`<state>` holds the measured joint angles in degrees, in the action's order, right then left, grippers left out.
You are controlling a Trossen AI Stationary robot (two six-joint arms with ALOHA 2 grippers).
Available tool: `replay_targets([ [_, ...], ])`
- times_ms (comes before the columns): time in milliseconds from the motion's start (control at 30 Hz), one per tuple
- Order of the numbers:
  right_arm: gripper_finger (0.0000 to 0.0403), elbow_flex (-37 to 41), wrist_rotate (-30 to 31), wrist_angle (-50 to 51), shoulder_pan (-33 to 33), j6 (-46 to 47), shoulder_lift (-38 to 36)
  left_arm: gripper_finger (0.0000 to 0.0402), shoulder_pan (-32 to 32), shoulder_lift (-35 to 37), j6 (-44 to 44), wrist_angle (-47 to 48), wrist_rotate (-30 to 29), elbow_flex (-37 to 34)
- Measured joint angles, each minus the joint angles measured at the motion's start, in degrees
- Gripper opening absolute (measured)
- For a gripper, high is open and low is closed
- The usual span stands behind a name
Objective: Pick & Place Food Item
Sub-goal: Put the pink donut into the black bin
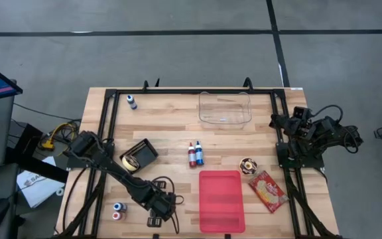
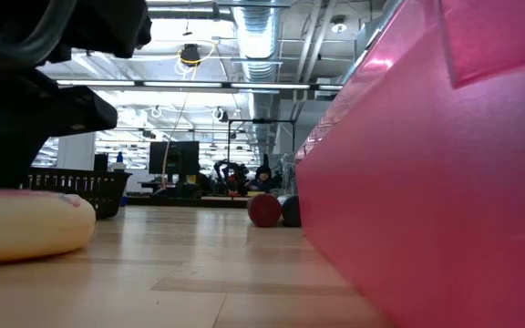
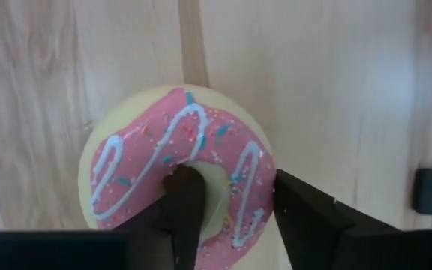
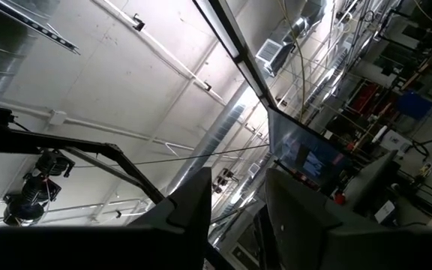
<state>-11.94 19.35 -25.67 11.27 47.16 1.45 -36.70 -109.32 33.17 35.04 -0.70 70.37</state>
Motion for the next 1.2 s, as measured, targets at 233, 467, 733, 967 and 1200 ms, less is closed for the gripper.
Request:
replay_targets([
  [233, 0.012, 0.0, 0.0, 0.0, 0.0, 0.31, -0.01, 0.0127, 0.36, 1.11, 0.5, -0.69, 0.01, 0.0],
  [467, 0.012, 0.0, 0.0, 0.14, 0.0, 0.44, 0.0, 0.0128, 1.14, 7.16, 0.22, 3.76, -2.19, 0.02],
  [733, 0.012, 0.0, 0.0, 0.15, 0.0, -0.02, -0.02, 0.0125, 7.55, 17.05, -4.53, 16.91, -3.81, 0.07],
  [967, 0.012, 0.02, 0.12, 0.01, 0.0, -1.4, 0.0, 0.0134, 19.15, 23.06, -14.92, 30.05, 2.52, 0.11],
  [1200, 0.012, 0.02, 0.17, -0.39, 0.0, -2.53, 0.0, 0.0134, 28.62, 24.04, -29.04, 43.78, 10.05, 0.11],
])
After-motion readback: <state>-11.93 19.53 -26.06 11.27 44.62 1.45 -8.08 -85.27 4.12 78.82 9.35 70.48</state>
